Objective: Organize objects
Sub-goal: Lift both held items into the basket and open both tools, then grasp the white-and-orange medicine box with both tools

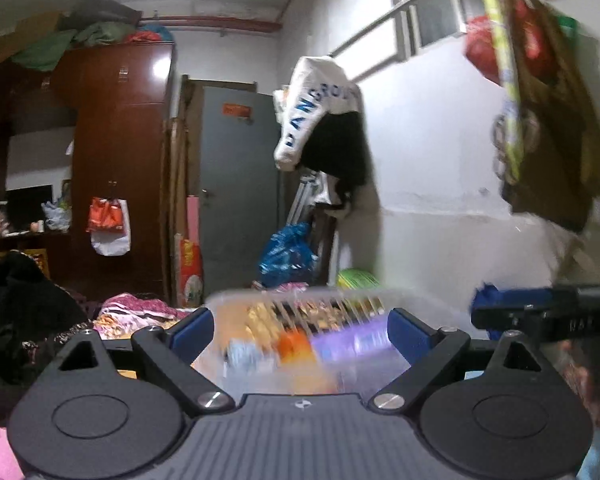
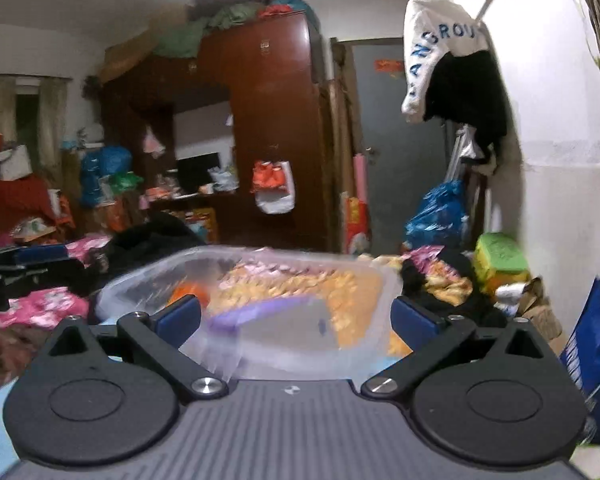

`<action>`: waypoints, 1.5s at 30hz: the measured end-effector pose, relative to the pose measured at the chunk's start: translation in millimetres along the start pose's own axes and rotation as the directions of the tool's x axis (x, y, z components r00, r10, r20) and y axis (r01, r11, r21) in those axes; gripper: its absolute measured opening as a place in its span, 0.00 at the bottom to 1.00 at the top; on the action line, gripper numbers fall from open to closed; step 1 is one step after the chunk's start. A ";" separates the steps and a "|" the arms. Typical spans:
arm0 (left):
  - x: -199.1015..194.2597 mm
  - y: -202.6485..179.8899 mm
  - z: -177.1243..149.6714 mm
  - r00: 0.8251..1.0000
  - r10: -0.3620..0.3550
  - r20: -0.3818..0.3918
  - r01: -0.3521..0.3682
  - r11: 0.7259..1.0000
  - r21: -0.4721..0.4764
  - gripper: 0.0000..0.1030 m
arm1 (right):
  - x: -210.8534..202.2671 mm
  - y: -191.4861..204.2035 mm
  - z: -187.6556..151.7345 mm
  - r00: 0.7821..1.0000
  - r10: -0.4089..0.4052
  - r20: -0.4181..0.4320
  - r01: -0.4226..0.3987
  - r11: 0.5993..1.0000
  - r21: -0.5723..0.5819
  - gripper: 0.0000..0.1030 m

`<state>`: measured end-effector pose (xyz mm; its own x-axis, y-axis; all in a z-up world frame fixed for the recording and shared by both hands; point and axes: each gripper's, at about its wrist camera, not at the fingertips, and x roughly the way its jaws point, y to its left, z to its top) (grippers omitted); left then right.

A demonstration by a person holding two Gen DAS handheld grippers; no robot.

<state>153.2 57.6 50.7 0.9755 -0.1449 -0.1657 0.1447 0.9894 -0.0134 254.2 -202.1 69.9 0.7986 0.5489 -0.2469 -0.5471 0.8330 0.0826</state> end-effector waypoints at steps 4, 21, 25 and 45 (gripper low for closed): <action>1.5 -2.0 -32.1 0.994 -0.036 -0.102 0.041 0.998 0.044 0.93 | 11.9 -6.3 -35.2 0.995 0.026 -0.098 -0.023 0.999 0.038 1.00; 60.1 -25.5 -79.8 0.913 -0.098 -0.395 0.150 0.983 0.102 0.82 | 56.3 4.6 -80.1 0.925 0.118 -0.361 -0.130 0.991 -0.008 0.90; 64.3 -32.2 -80.2 0.901 -0.132 -0.413 0.188 0.977 0.097 0.77 | 56.6 13.1 -82.1 0.913 0.143 -0.382 -0.167 0.986 -0.029 0.77; 34.9 -52.0 -78.2 0.942 -0.108 -0.317 0.165 0.973 0.160 0.53 | 38.7 31.4 -79.2 0.932 0.171 -0.320 -0.210 0.973 -0.092 0.64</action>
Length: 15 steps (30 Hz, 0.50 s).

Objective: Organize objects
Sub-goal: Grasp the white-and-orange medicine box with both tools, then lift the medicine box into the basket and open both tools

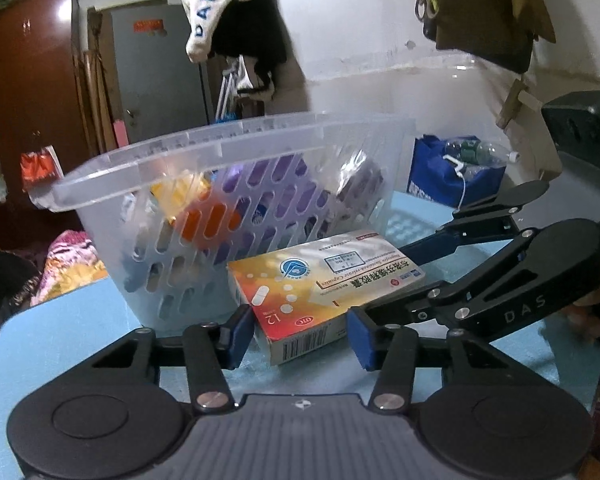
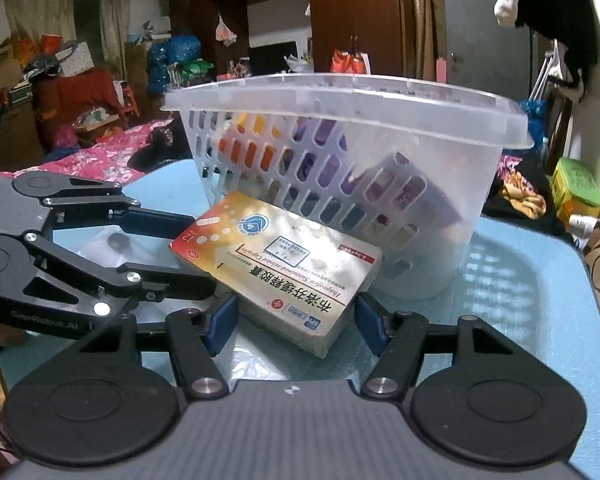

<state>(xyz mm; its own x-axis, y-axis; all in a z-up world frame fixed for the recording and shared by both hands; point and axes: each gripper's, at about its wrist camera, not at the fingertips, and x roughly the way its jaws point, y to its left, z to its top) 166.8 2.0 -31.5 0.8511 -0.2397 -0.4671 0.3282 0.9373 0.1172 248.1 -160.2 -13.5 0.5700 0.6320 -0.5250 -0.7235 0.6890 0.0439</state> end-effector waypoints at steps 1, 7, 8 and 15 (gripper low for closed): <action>-3.1 -1.8 -0.7 1.000 0.006 0.011 -0.006 1.000 0.003 0.53 | -2.2 2.2 0.1 1.000 -0.003 0.006 0.003 1.000 -0.005 0.64; -39.1 -7.7 5.7 0.994 0.017 0.105 -0.017 1.000 0.007 0.50 | -28.6 19.9 10.6 0.998 -0.019 0.067 0.022 0.999 -0.045 0.64; -46.4 -9.7 8.8 0.992 0.019 0.123 -0.021 1.000 0.012 0.48 | -34.9 23.8 13.5 0.997 -0.021 0.078 0.025 0.998 -0.054 0.64; -95.1 -11.2 52.2 0.965 0.052 0.256 -0.065 0.997 0.041 0.43 | -73.5 41.2 56.6 0.983 -0.036 0.181 0.055 0.993 -0.102 0.64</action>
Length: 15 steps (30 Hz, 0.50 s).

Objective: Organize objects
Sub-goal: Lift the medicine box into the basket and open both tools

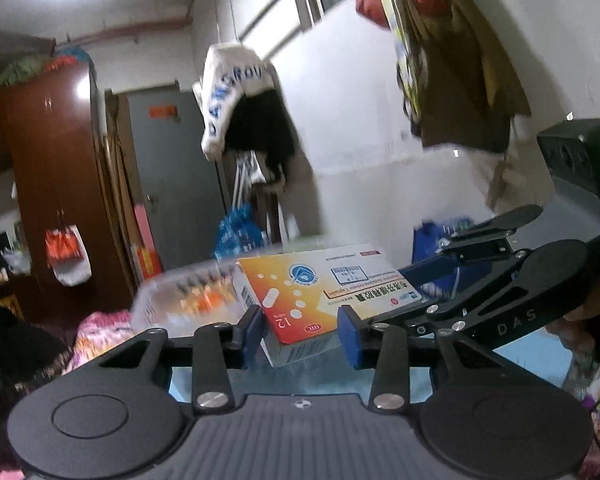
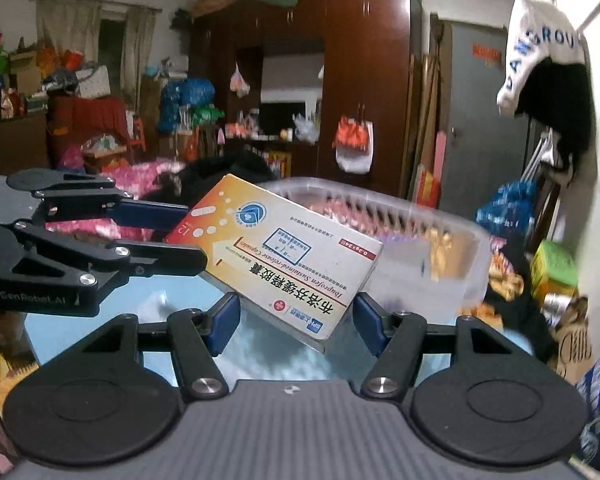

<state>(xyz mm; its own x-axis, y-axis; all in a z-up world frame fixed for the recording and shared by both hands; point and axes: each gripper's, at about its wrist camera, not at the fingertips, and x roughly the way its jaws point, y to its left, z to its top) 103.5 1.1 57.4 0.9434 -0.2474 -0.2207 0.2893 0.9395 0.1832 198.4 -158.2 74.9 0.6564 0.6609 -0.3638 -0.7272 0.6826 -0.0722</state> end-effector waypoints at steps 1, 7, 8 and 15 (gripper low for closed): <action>1.7 3.2 7.9 1.000 0.002 0.007 -0.002 1.000 -0.001 0.43 | 1.2 -2.3 8.0 1.000 -0.002 0.006 0.002 1.000 0.000 0.64; 37.4 30.7 48.6 1.000 0.027 0.016 -0.027 0.999 -0.023 0.42 | 31.8 -22.8 55.7 0.999 -0.045 0.001 0.045 0.999 -0.010 0.64; 45.4 35.8 52.5 1.000 0.026 0.011 -0.026 0.999 -0.031 0.42 | 37.8 -27.4 59.3 0.999 -0.052 -0.006 0.052 0.999 -0.009 0.64; 110.7 61.8 51.3 0.998 0.022 -0.063 -0.028 0.995 -0.095 0.42 | 82.4 -48.0 59.1 0.990 -0.107 -0.090 0.105 0.994 -0.019 0.63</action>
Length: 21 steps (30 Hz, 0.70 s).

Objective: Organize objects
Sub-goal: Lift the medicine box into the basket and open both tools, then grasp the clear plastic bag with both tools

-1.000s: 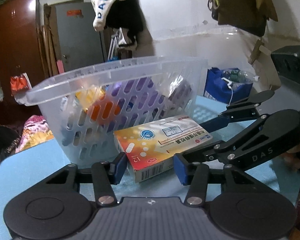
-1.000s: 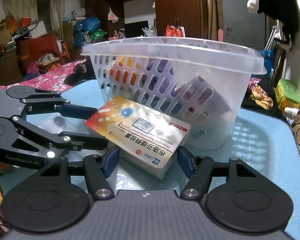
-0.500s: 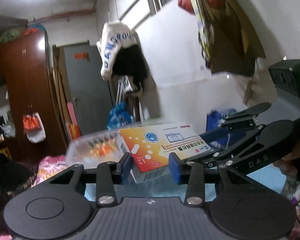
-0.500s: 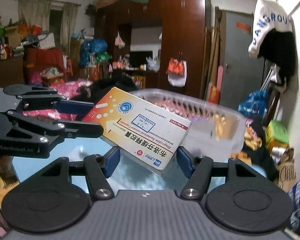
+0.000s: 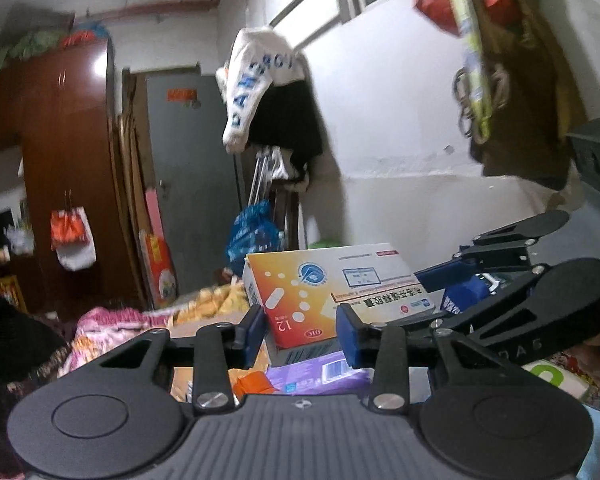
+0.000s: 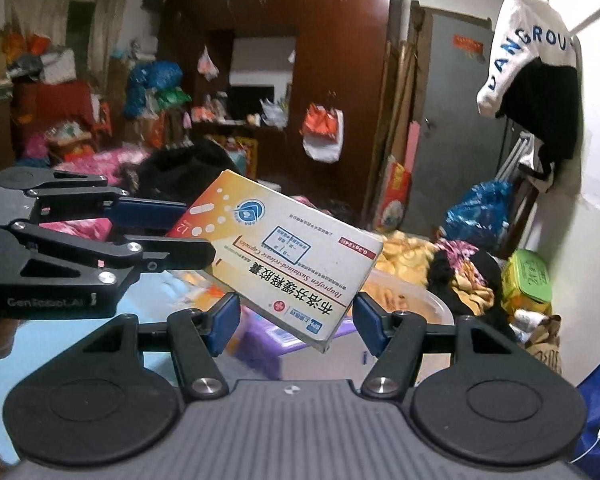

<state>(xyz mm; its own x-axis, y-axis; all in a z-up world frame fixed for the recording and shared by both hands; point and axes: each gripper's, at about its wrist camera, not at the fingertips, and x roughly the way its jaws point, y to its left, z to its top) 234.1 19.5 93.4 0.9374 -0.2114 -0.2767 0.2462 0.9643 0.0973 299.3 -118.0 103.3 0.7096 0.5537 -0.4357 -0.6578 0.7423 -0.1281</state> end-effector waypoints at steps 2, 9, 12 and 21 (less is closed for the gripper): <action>15.2 4.4 -3.1 1.000 0.011 -0.014 -0.011 1.000 -0.021 0.42 | 14.7 -4.4 -2.4 1.000 -0.006 -0.020 0.007 1.000 0.013 0.63; 7.1 21.1 -19.1 0.993 0.113 0.044 -0.110 0.991 -0.072 0.80 | 13.4 -10.3 -16.3 0.995 -0.103 0.016 0.102 0.994 0.051 0.97; -16.3 27.6 -26.8 0.993 0.106 0.059 -0.102 0.992 -0.077 0.83 | -14.1 -16.4 -31.2 0.992 -0.109 0.070 0.100 0.988 0.116 1.00; -83.0 46.2 -94.6 0.992 0.108 -0.059 -0.115 0.986 -0.122 0.87 | -47.8 -12.2 -94.1 0.996 -0.048 0.071 0.031 0.973 0.227 1.00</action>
<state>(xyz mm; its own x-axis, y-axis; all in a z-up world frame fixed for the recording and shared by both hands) 144.3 96.8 30.4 0.9424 -0.0960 -0.3204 0.1050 0.9944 0.0110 249.7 -189.0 41.9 0.7568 0.5428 -0.3642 -0.5611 0.8252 0.0640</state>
